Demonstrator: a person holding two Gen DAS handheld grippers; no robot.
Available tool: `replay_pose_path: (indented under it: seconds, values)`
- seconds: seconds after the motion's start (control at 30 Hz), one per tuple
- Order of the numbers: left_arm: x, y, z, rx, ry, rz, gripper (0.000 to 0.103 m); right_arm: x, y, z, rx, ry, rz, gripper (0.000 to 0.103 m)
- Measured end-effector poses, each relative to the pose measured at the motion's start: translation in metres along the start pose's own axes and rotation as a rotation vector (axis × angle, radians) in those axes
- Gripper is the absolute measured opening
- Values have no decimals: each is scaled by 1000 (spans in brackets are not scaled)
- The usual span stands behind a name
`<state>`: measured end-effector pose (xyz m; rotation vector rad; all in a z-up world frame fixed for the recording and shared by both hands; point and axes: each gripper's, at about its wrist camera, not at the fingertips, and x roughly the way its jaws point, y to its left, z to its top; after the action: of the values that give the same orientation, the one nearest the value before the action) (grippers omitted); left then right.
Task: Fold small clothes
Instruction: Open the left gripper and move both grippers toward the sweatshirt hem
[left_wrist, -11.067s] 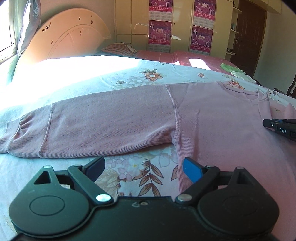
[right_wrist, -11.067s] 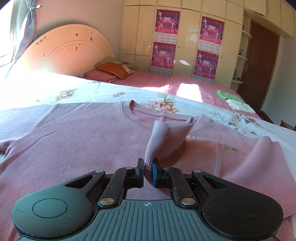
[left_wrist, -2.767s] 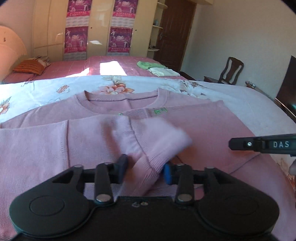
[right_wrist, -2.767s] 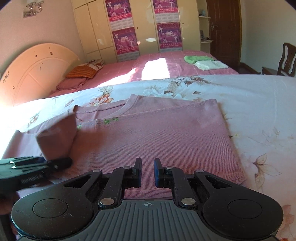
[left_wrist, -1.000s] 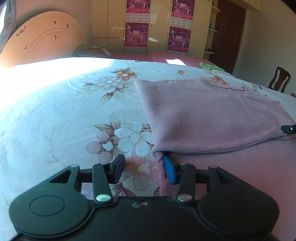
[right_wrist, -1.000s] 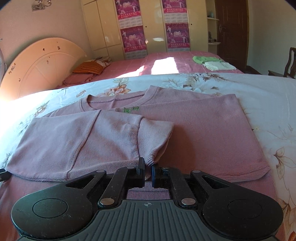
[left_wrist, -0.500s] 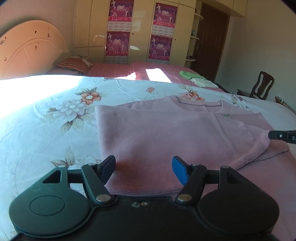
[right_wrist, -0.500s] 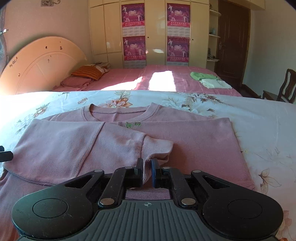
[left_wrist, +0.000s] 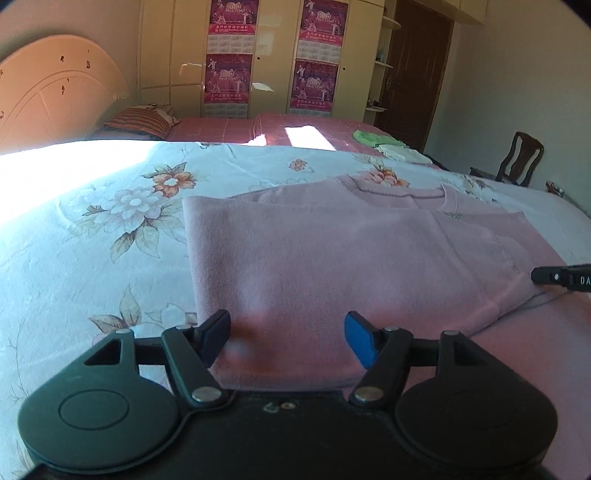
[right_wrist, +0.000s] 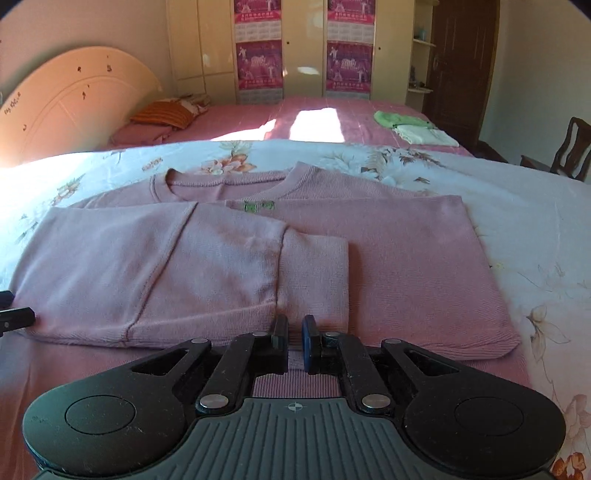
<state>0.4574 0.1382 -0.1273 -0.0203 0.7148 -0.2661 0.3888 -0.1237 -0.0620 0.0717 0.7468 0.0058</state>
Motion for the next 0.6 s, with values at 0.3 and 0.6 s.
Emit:
replay_pose_path:
  seconds: [0.3, 0.6]
  values:
    - [76, 29, 56, -51, 63, -58, 67, 43, 4, 27, 11, 10, -36, 7]
    - [111, 45, 85, -86, 45, -54, 67, 78, 0, 44, -14, 14, -90, 6]
